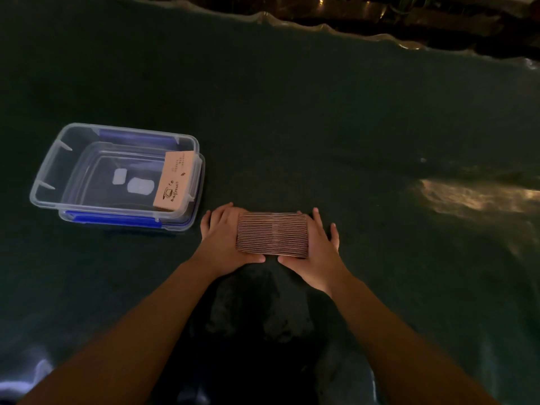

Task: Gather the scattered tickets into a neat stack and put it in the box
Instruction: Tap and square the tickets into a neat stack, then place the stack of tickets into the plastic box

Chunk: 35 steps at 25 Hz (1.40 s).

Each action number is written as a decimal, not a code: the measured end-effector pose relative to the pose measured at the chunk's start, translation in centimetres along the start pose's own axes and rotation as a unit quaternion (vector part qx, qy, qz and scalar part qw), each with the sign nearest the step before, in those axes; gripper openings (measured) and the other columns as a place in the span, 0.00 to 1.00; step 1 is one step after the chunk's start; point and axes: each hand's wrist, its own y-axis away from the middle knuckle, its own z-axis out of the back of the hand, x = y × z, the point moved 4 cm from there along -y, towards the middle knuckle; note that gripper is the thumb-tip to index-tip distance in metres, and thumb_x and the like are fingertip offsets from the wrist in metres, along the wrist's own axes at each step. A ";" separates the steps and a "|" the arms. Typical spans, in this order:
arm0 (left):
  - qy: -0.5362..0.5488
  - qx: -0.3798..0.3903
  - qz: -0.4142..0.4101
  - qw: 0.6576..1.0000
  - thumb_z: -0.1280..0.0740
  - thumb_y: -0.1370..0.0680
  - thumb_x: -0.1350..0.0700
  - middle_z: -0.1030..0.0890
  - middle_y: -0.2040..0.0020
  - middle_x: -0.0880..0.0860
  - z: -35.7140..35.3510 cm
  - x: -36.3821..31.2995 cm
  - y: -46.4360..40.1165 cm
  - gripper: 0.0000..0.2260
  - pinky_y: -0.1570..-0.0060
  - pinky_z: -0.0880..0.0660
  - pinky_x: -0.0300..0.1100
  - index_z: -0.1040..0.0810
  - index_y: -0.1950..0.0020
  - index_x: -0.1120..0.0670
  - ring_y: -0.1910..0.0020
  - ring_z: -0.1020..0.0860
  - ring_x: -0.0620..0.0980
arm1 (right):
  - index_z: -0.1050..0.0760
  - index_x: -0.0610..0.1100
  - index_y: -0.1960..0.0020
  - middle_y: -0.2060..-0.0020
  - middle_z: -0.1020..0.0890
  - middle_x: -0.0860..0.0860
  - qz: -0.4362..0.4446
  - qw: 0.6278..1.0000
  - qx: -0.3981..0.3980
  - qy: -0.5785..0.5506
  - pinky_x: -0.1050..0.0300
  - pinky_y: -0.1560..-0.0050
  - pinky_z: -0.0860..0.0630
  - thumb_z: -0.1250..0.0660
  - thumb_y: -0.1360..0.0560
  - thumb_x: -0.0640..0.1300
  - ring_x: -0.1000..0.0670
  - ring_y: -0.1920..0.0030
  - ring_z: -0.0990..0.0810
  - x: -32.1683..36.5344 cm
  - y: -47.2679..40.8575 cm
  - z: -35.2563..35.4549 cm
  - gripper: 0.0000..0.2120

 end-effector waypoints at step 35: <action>0.237 0.142 0.013 0.961 0.14 0.42 0.49 0.18 0.41 0.36 4.7 -3.2 1.9 0.36 0.42 0.22 0.42 0.26 0.41 0.32 0.41 0.20 0.36 | 0.32 0.62 0.34 0.40 0.22 0.63 0.051 0.994 0.093 -0.025 0.52 0.38 0.20 0.18 0.44 0.64 0.57 0.40 0.21 3.8 1.1 4.3 0.43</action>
